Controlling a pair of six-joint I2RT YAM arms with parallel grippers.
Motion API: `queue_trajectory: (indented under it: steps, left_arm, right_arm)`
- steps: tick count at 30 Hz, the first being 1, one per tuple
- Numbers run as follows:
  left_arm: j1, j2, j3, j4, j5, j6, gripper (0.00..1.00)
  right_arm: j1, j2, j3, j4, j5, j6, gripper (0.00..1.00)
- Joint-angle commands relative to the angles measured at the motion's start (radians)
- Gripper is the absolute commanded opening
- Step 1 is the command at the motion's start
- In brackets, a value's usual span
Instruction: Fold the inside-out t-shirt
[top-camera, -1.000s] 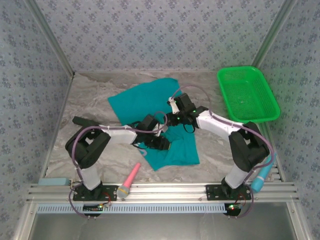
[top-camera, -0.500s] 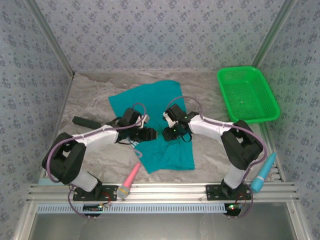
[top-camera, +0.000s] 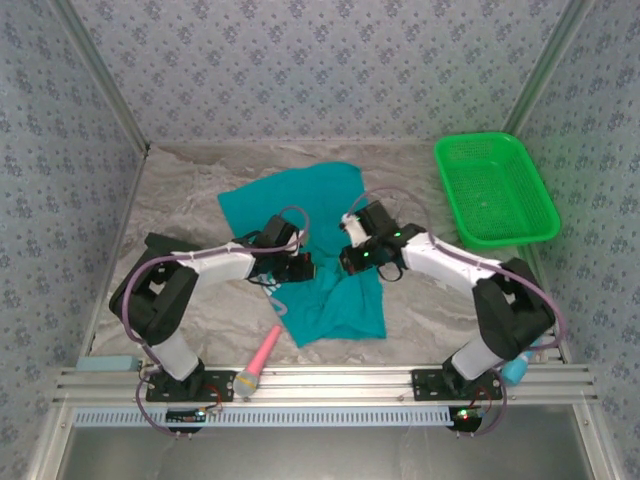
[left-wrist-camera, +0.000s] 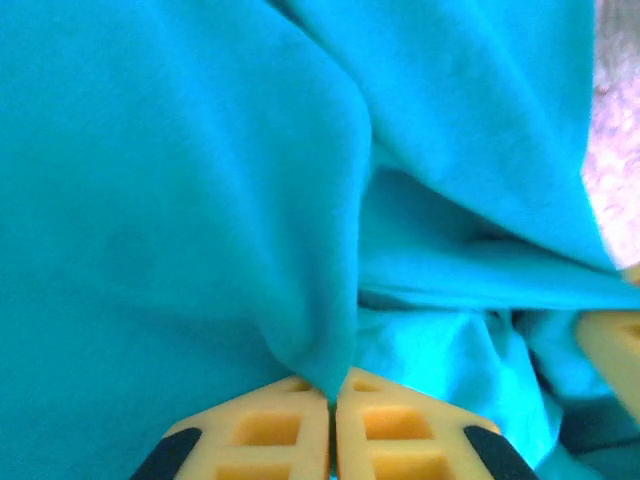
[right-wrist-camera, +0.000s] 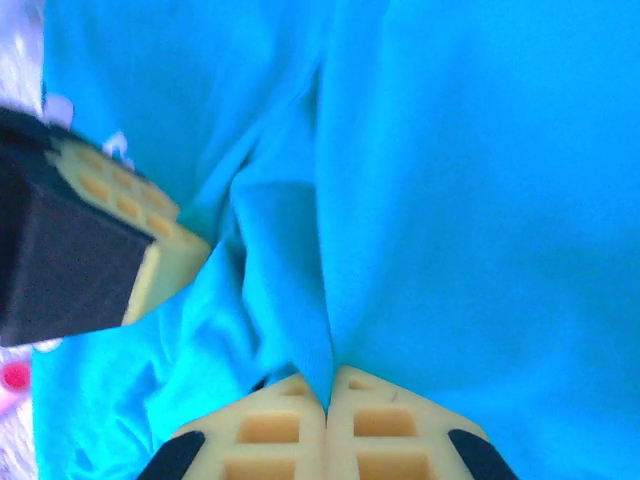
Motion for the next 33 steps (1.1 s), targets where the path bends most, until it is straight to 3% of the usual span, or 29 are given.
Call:
queue_trajectory:
  steps: [1,4,9,12,16,20,23,26,28,33]
  left_arm:
    - [-0.001,0.015,-0.034,-0.031,-0.082,0.098,0.00]
    - [-0.004,0.034,-0.040,-0.044,-0.061,0.130,0.01]
    - [-0.008,-0.010,-0.036,-0.007,0.013,0.134,0.31]
    - [-0.030,-0.043,0.019,-0.044,0.022,0.164,0.43]
    - [-0.053,-0.024,0.096,-0.045,0.033,0.180,0.50]
    - [-0.086,0.060,0.177,-0.052,0.031,0.159,0.51]
    - [-0.097,0.124,0.197,-0.048,0.050,0.114,0.50]
    - [-0.102,0.133,0.164,-0.026,0.071,0.079,0.47]
    - [-0.102,0.123,0.129,0.004,0.089,0.066,0.42]
    - [-0.102,0.108,0.087,0.011,0.092,0.071,0.19]
  right_arm:
    - [-0.107,-0.015,-0.089,0.031,-0.064,0.022,0.05]
    - [-0.142,0.028,-0.151,0.058,-0.082,0.020,0.11]
    - [-0.143,0.015,-0.194,0.093,-0.097,0.031,0.31]
    - [-0.143,-0.057,-0.181,0.065,-0.060,0.007,0.32]
    - [-0.146,-0.126,-0.143,0.002,-0.026,-0.038,0.32]
    - [-0.135,-0.202,-0.117,-0.056,0.012,-0.021,0.41]
    - [-0.091,-0.258,-0.129,-0.078,0.085,0.033,0.42]
    - [-0.025,-0.258,-0.149,-0.054,0.071,0.159,0.43]
    - [0.013,-0.234,-0.155,-0.019,0.047,0.221,0.43]
    - [0.073,-0.120,-0.143,-0.002,0.160,0.360,0.42]
